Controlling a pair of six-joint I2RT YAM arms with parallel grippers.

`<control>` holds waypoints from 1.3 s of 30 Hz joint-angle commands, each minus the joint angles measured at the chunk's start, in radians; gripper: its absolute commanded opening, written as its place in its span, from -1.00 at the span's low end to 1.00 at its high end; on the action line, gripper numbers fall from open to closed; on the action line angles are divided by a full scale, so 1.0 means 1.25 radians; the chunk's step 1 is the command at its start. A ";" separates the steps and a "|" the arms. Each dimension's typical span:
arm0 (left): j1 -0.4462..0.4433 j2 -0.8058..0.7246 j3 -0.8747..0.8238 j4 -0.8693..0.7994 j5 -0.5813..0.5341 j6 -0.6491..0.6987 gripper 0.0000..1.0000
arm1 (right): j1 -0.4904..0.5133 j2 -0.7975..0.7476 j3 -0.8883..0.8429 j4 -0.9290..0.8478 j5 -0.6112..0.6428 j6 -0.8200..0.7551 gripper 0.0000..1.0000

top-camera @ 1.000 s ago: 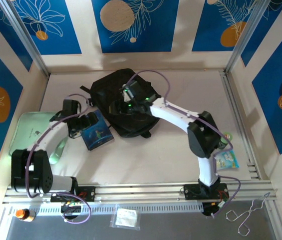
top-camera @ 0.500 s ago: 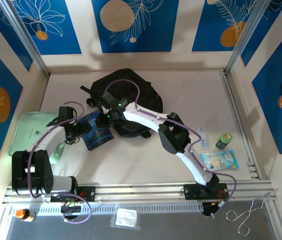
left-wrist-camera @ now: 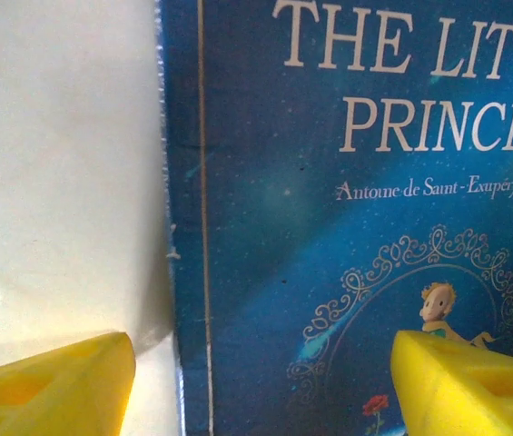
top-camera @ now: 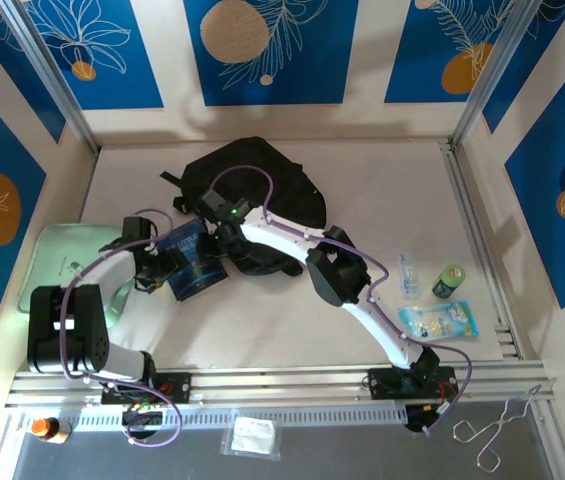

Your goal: Pack the student bag

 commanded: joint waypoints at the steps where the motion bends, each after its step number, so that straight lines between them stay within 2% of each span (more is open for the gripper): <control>1: 0.007 0.017 -0.009 0.021 0.048 -0.013 0.45 | 0.003 0.030 0.015 -0.047 0.006 -0.006 -0.20; 11: 0.007 -0.002 0.000 0.044 0.119 -0.025 0.31 | 0.000 0.044 -0.020 -0.045 -0.023 0.015 -0.21; 21: 0.008 -0.095 0.049 0.001 0.224 0.011 0.20 | -0.004 0.044 -0.050 -0.034 -0.040 0.045 -0.22; 23: 0.010 -0.119 0.045 0.020 0.250 0.021 0.04 | -0.004 0.044 -0.052 -0.032 -0.041 0.046 -0.23; 27: 0.020 -0.142 0.022 0.047 0.266 0.034 -0.09 | -0.002 0.044 -0.053 -0.028 -0.053 0.047 -0.32; 34: 0.022 -0.105 0.010 0.086 0.302 0.010 -0.22 | -0.002 0.043 -0.056 -0.024 -0.064 0.043 -0.40; 39: 0.022 -0.075 0.024 0.064 0.269 0.014 -0.30 | -0.003 0.037 -0.056 -0.021 -0.068 0.038 -0.44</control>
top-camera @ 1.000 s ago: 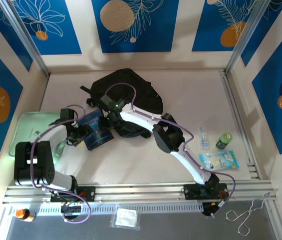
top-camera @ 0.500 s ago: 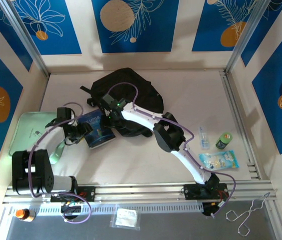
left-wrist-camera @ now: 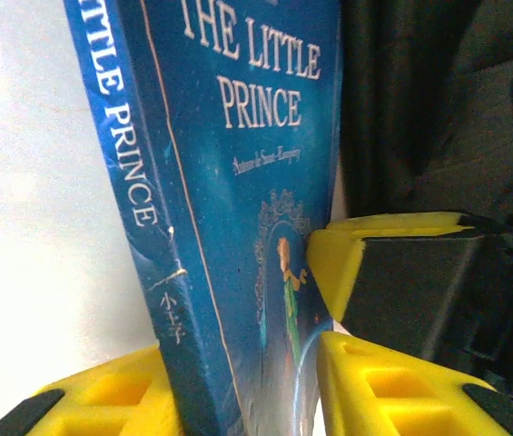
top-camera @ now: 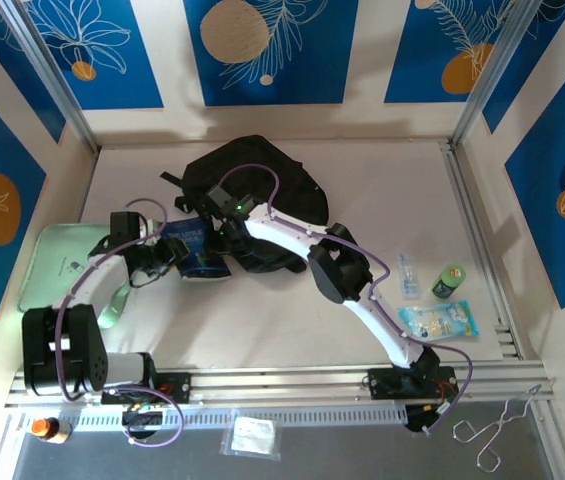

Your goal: Pack the student bag

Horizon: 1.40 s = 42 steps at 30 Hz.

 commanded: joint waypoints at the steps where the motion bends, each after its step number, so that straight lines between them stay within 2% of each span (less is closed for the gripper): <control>1: -0.001 0.020 0.016 0.015 0.029 0.009 -0.33 | 0.017 0.029 -0.039 -0.026 -0.049 -0.001 -0.45; 7: 0.008 0.027 0.047 -0.055 -0.067 0.027 -0.68 | -0.001 -0.067 -0.069 0.019 -0.054 -0.013 -0.45; 12: 0.016 -0.023 0.088 -0.107 -0.131 0.025 -1.00 | -0.036 -0.225 -0.172 0.121 -0.078 0.010 -0.39; 15: 0.016 -0.063 0.127 -0.138 -0.154 0.029 -1.00 | -0.063 -0.350 -0.297 0.234 -0.099 0.044 -0.28; 19: 0.015 -0.109 0.182 -0.137 -0.142 0.006 -1.00 | -0.102 -0.510 -0.476 0.362 -0.087 0.079 0.00; 25: 0.003 -0.094 0.193 0.081 0.002 -0.141 -1.00 | -0.192 -0.677 -0.710 0.520 -0.120 0.177 0.27; 30: -0.062 -0.025 0.199 0.310 0.025 -0.301 -1.00 | -0.275 -0.761 -0.867 0.672 -0.187 0.296 0.43; 35: -0.167 0.055 0.198 0.547 -0.045 -0.456 -1.00 | -0.342 -0.791 -0.970 0.824 -0.244 0.413 0.53; 42: -0.324 0.120 0.214 0.641 -0.264 -0.502 -1.00 | -0.362 -0.782 -1.036 1.006 -0.231 0.573 0.65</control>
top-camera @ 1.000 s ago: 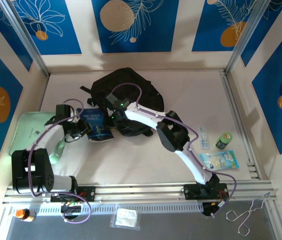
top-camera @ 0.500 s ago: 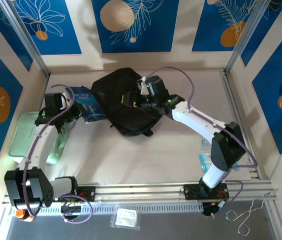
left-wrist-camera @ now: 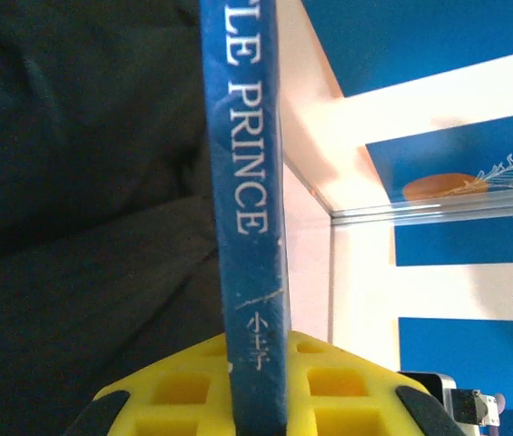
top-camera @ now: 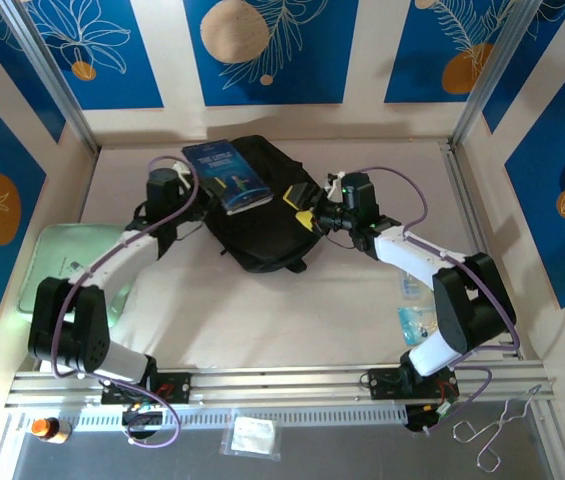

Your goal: Pack the student bag

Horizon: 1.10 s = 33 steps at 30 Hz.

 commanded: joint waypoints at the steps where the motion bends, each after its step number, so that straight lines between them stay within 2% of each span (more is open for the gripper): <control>1: -0.051 0.006 0.031 0.164 -0.148 -0.062 -1.00 | -0.002 -0.010 -0.030 0.174 -0.007 0.129 0.66; 5: -0.102 0.013 0.028 0.214 -0.236 -0.092 -1.00 | 0.000 0.021 -0.021 0.224 0.006 0.198 0.67; 10: -0.147 0.013 0.019 0.244 -0.297 -0.121 -1.00 | 0.017 0.060 0.029 0.230 0.008 0.233 0.67; 22: -0.198 0.074 0.048 0.301 -0.284 -0.178 -1.00 | 0.012 0.164 0.095 0.311 -0.023 0.317 0.51; 29: -0.211 0.078 0.039 0.298 -0.293 -0.175 -1.00 | 0.012 0.190 0.069 0.374 0.024 0.326 0.23; 33: -0.212 0.070 0.031 0.289 -0.301 -0.171 -1.00 | 0.009 0.195 0.080 0.378 0.023 0.306 -0.08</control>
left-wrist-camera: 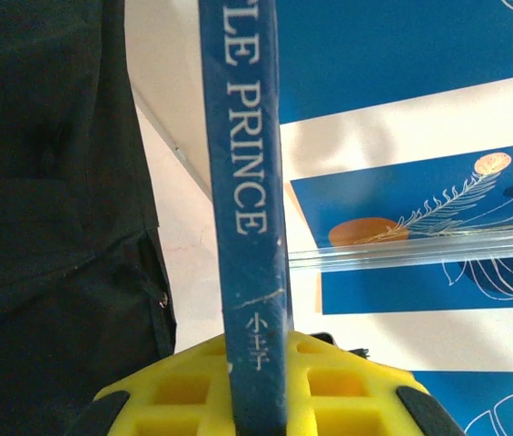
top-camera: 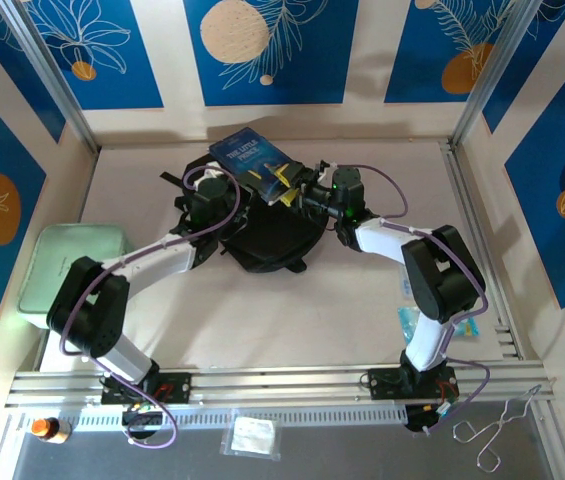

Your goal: Pack the student bag

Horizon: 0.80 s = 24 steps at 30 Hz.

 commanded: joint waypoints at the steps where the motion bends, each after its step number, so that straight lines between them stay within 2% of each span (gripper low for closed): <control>1: -0.009 -0.016 0.015 0.068 -0.027 0.002 -1.00 | -0.002 0.007 0.008 0.040 0.013 -0.019 -0.17; 3: -0.008 -0.026 0.023 0.014 -0.033 0.004 -0.97 | -0.005 0.002 0.012 0.034 0.013 -0.044 -0.40; 5: -0.008 -0.039 0.031 -0.047 -0.034 0.032 -0.76 | -0.008 -0.010 0.012 0.016 0.014 -0.076 -0.62; 8: -0.005 -0.062 0.027 -0.120 -0.028 0.108 -0.46 | -0.020 -0.044 0.004 -0.046 0.016 -0.138 -0.79; 11: 0.004 -0.082 0.030 -0.213 -0.009 0.216 -0.08 | -0.037 -0.090 -0.016 -0.103 0.022 -0.210 -0.85; 16: 0.005 -0.090 0.082 -0.397 0.040 0.457 0.35 | -0.084 -0.177 -0.052 -0.221 0.014 -0.328 -0.88; 20: -0.003 -0.049 0.159 -0.537 0.130 0.616 0.48 | -0.137 -0.260 -0.073 -0.358 0.018 -0.417 -0.89; 24: -0.041 0.004 0.233 -0.643 0.165 0.729 0.49 | -0.198 -0.344 -0.088 -0.481 0.036 -0.491 -0.88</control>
